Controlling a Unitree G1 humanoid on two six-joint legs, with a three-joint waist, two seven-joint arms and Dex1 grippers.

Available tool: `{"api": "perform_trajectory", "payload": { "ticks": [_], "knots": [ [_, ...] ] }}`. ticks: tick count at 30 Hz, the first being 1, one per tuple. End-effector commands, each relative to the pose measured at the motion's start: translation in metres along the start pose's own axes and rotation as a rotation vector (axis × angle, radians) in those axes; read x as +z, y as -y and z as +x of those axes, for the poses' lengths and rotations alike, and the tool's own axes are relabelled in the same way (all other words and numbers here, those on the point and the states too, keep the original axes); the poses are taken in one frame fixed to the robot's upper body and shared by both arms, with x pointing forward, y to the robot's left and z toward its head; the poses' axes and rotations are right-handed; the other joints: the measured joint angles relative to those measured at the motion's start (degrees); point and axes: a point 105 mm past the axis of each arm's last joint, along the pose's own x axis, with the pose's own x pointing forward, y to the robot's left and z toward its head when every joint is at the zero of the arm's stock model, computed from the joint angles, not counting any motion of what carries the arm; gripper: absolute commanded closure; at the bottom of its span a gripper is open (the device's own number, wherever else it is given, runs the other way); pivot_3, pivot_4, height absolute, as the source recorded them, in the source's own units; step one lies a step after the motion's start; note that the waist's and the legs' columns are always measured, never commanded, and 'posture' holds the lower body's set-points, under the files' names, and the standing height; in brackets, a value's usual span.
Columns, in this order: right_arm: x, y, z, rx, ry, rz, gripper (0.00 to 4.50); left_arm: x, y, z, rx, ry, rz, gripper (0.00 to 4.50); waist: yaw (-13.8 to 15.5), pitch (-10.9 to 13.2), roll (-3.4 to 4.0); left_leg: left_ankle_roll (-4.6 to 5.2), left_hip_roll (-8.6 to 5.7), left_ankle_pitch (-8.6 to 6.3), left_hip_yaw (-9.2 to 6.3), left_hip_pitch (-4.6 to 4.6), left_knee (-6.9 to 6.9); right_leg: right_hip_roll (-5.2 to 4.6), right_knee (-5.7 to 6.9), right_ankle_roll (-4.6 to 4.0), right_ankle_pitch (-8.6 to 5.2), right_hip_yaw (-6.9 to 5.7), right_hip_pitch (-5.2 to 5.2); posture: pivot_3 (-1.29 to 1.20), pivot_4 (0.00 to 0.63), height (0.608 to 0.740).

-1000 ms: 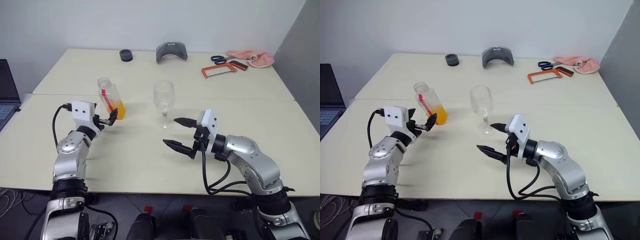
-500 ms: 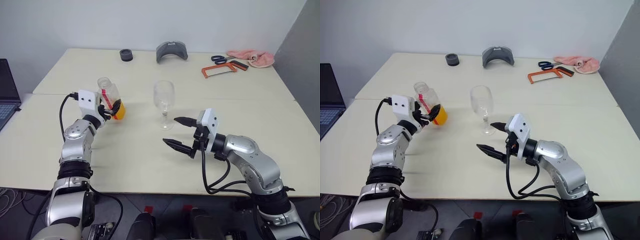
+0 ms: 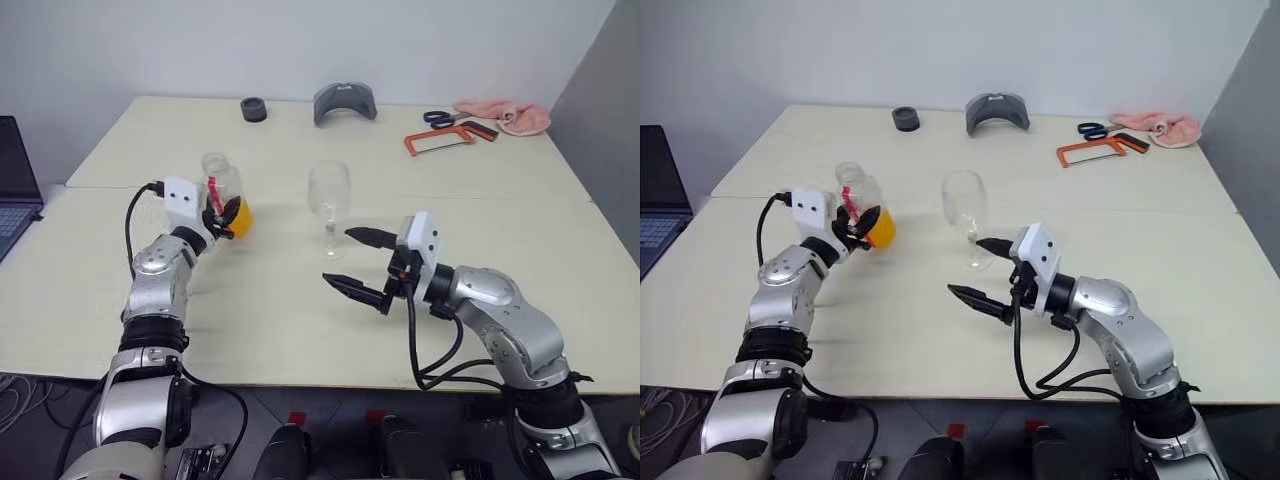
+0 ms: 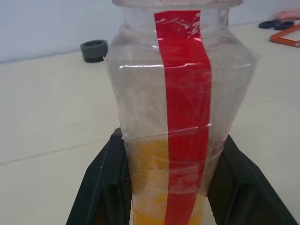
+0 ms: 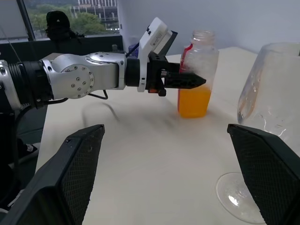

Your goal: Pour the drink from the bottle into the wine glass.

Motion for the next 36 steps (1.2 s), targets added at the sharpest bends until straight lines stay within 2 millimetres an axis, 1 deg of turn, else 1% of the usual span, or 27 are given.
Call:
{"api": "perform_trajectory", "payload": {
  "ticks": [1, 3, 6, 11, 17, 20, 21, 23, 26, 32, 36],
  "knots": [
    [0.024, 0.003, -0.006, -0.028, 0.072, -0.040, 0.00, 0.059, 0.018, 0.008, -0.076, 0.158, 0.169, 2.81, 0.1, 0.0, 0.00, -0.01, 0.00, 0.00, -0.04, -0.04, 0.02, -0.01, 0.00, 0.00, 0.00, -0.02, -0.02, 0.00, 0.150, 0.740],
    [0.025, 0.007, -0.008, -0.055, 0.079, -0.028, 0.00, 0.073, 0.026, 0.011, -0.104, 0.179, 0.246, 2.81, 0.1, 0.0, 0.00, -0.02, 0.01, 0.01, -0.07, -0.05, 0.02, -0.04, 0.00, 0.00, 0.00, -0.02, -0.02, 0.00, 0.150, 0.740],
    [0.026, 0.018, -0.010, -0.120, 0.085, -0.030, 0.00, 0.090, 0.036, 0.016, -0.126, 0.208, 0.344, 2.81, 0.0, 0.0, 0.00, -0.01, -0.05, 0.01, -0.03, -0.04, 0.00, -0.01, 0.00, 0.00, 0.00, -0.01, -0.02, 0.00, 0.150, 0.740],
    [0.030, 0.036, -0.011, -0.220, 0.112, -0.039, 0.00, 0.106, 0.051, 0.022, -0.178, 0.247, 0.562, 2.81, -0.1, 0.0, 0.00, -0.01, -0.08, 0.00, 0.04, -0.01, -0.03, 0.05, -0.01, 0.00, 0.00, 0.03, -0.02, 0.00, 0.150, 0.740],
    [0.031, 0.049, -0.011, -0.208, 0.115, -0.081, 0.00, 0.113, 0.058, 0.027, -0.202, 0.277, 0.757, 2.81, -0.1, 0.0, 0.00, 0.00, -0.10, 0.00, 0.08, -0.01, -0.03, 0.05, -0.01, 0.00, 0.00, 0.04, -0.03, 0.00, 0.150, 0.740],
    [0.030, 0.053, -0.010, -0.198, 0.113, -0.091, 0.00, 0.113, 0.059, 0.029, -0.207, 0.285, 0.793, 2.81, -0.1, 0.0, 0.01, 0.00, -0.10, 0.00, 0.25, -0.01, -0.03, 0.07, 0.00, 0.00, 0.00, 0.05, -0.05, 0.00, 0.150, 0.740],
    [0.031, 0.057, -0.010, -0.197, 0.109, -0.097, 0.00, 0.114, 0.060, 0.029, -0.208, 0.293, 0.816, 2.81, -0.1, 0.0, 0.01, 0.00, -0.10, 0.00, 0.31, -0.01, -0.03, 0.06, 0.00, 0.00, 0.00, 0.04, -0.05, 0.00, 0.150, 0.740],
    [0.032, 0.065, -0.011, -0.185, 0.099, -0.102, 0.00, 0.117, 0.060, 0.030, -0.206, 0.309, 0.879, 2.81, -0.1, 0.0, 0.00, 0.00, -0.09, 0.00, 0.33, -0.03, -0.02, 0.06, 0.00, 0.00, 0.00, 0.06, -0.07, 0.00, 0.150, 0.740],
    [0.031, 0.069, -0.013, -0.161, 0.088, -0.101, 0.00, 0.120, 0.060, 0.030, -0.197, 0.336, 0.973, 2.81, 0.0, 0.0, -0.01, 0.01, -0.09, 0.00, 0.36, -0.04, -0.02, 0.05, 0.01, 0.00, 0.00, 0.06, -0.08, 0.00, 0.150, 0.740],
    [0.033, 0.073, -0.023, -0.115, 0.071, -0.105, 0.00, 0.121, 0.060, 0.031, -0.199, 0.358, 1.055, 2.81, 0.0, 0.0, -0.01, 0.01, -0.09, 0.00, 0.44, -0.07, -0.06, 0.02, -0.01, 0.00, 0.00, 0.06, -0.10, 0.00, 0.150, 0.740],
    [0.042, 0.079, -0.031, -0.118, 0.068, -0.115, 0.00, 0.122, 0.061, 0.032, -0.199, 0.371, 1.096, 2.81, 0.0, 0.0, -0.01, 0.02, -0.09, -0.01, 0.46, -0.07, -0.05, 0.02, 0.00, 0.00, 0.00, 0.07, -0.10, 0.00, 0.150, 0.740]
  ]
}}
